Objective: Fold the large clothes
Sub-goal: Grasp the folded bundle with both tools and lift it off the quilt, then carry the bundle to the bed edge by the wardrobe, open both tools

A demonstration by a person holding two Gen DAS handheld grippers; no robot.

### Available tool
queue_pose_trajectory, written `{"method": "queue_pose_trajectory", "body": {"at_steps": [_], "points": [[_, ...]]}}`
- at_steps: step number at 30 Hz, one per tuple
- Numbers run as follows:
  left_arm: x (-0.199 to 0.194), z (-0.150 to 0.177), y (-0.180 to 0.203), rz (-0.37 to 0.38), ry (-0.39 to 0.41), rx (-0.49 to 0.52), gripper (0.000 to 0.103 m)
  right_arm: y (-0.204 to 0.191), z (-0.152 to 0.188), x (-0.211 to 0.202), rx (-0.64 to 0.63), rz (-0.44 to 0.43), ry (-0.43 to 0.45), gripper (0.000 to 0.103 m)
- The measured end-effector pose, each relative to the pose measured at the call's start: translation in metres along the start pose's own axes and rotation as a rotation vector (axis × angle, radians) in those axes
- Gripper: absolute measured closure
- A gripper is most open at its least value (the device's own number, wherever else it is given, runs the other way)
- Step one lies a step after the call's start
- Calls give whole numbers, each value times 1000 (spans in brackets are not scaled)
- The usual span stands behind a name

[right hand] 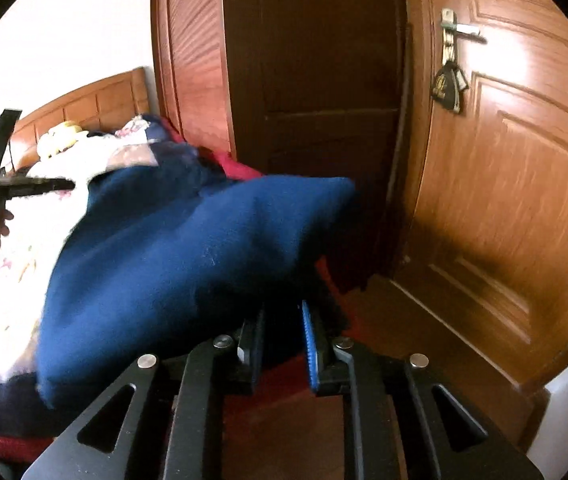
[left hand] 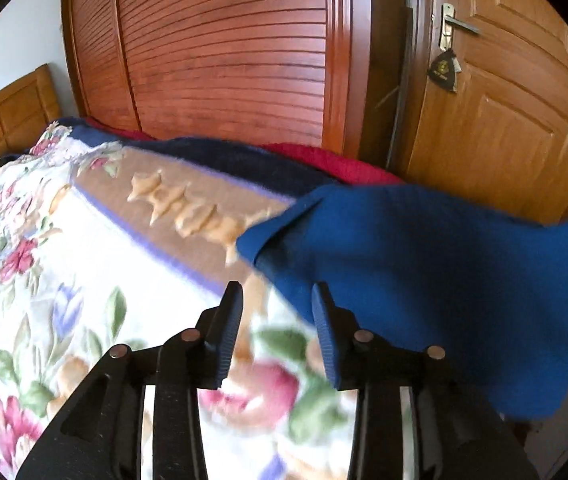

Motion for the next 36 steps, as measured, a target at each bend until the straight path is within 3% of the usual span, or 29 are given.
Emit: {"method": "queue_pose_trajectory", "body": {"at_steps": [4, 7, 10, 17, 22, 29, 36], "points": [[-26, 31, -6, 10, 6, 19, 53, -11, -25, -35, -27, 54, 66, 84], [-41, 54, -10, 4, 18, 25, 40, -26, -40, -41, -56, 26, 72, 81], [-63, 78, -12, 18, 16, 15, 38, -44, -39, -17, -89, -1, 17, 80], [-110, 117, -17, 42, 42, 10, 27, -32, -6, 59, -28, -35, -161, 80], [-136, 138, -26, 34, 60, 2, 27, -27, -12, 64, -6, -9, -174, 79], [-170, 163, -44, 23, 86, -37, 26, -72, -36, 24, -106, 17, -120, 63], [-210, 196, -71, -41, 113, -81, 26, -156, -31, -17, -169, -113, -68, 39]]}}
Point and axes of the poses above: each gripper's, at about its wrist camera, not at the fingertips, and x roughly the way its jaws point, y to its right, z to its underside, the point moved 5 cm from there along x, roughly the way its jaws point, and after that the axes turned 5 degrees about -x, right-handed, at the moved point
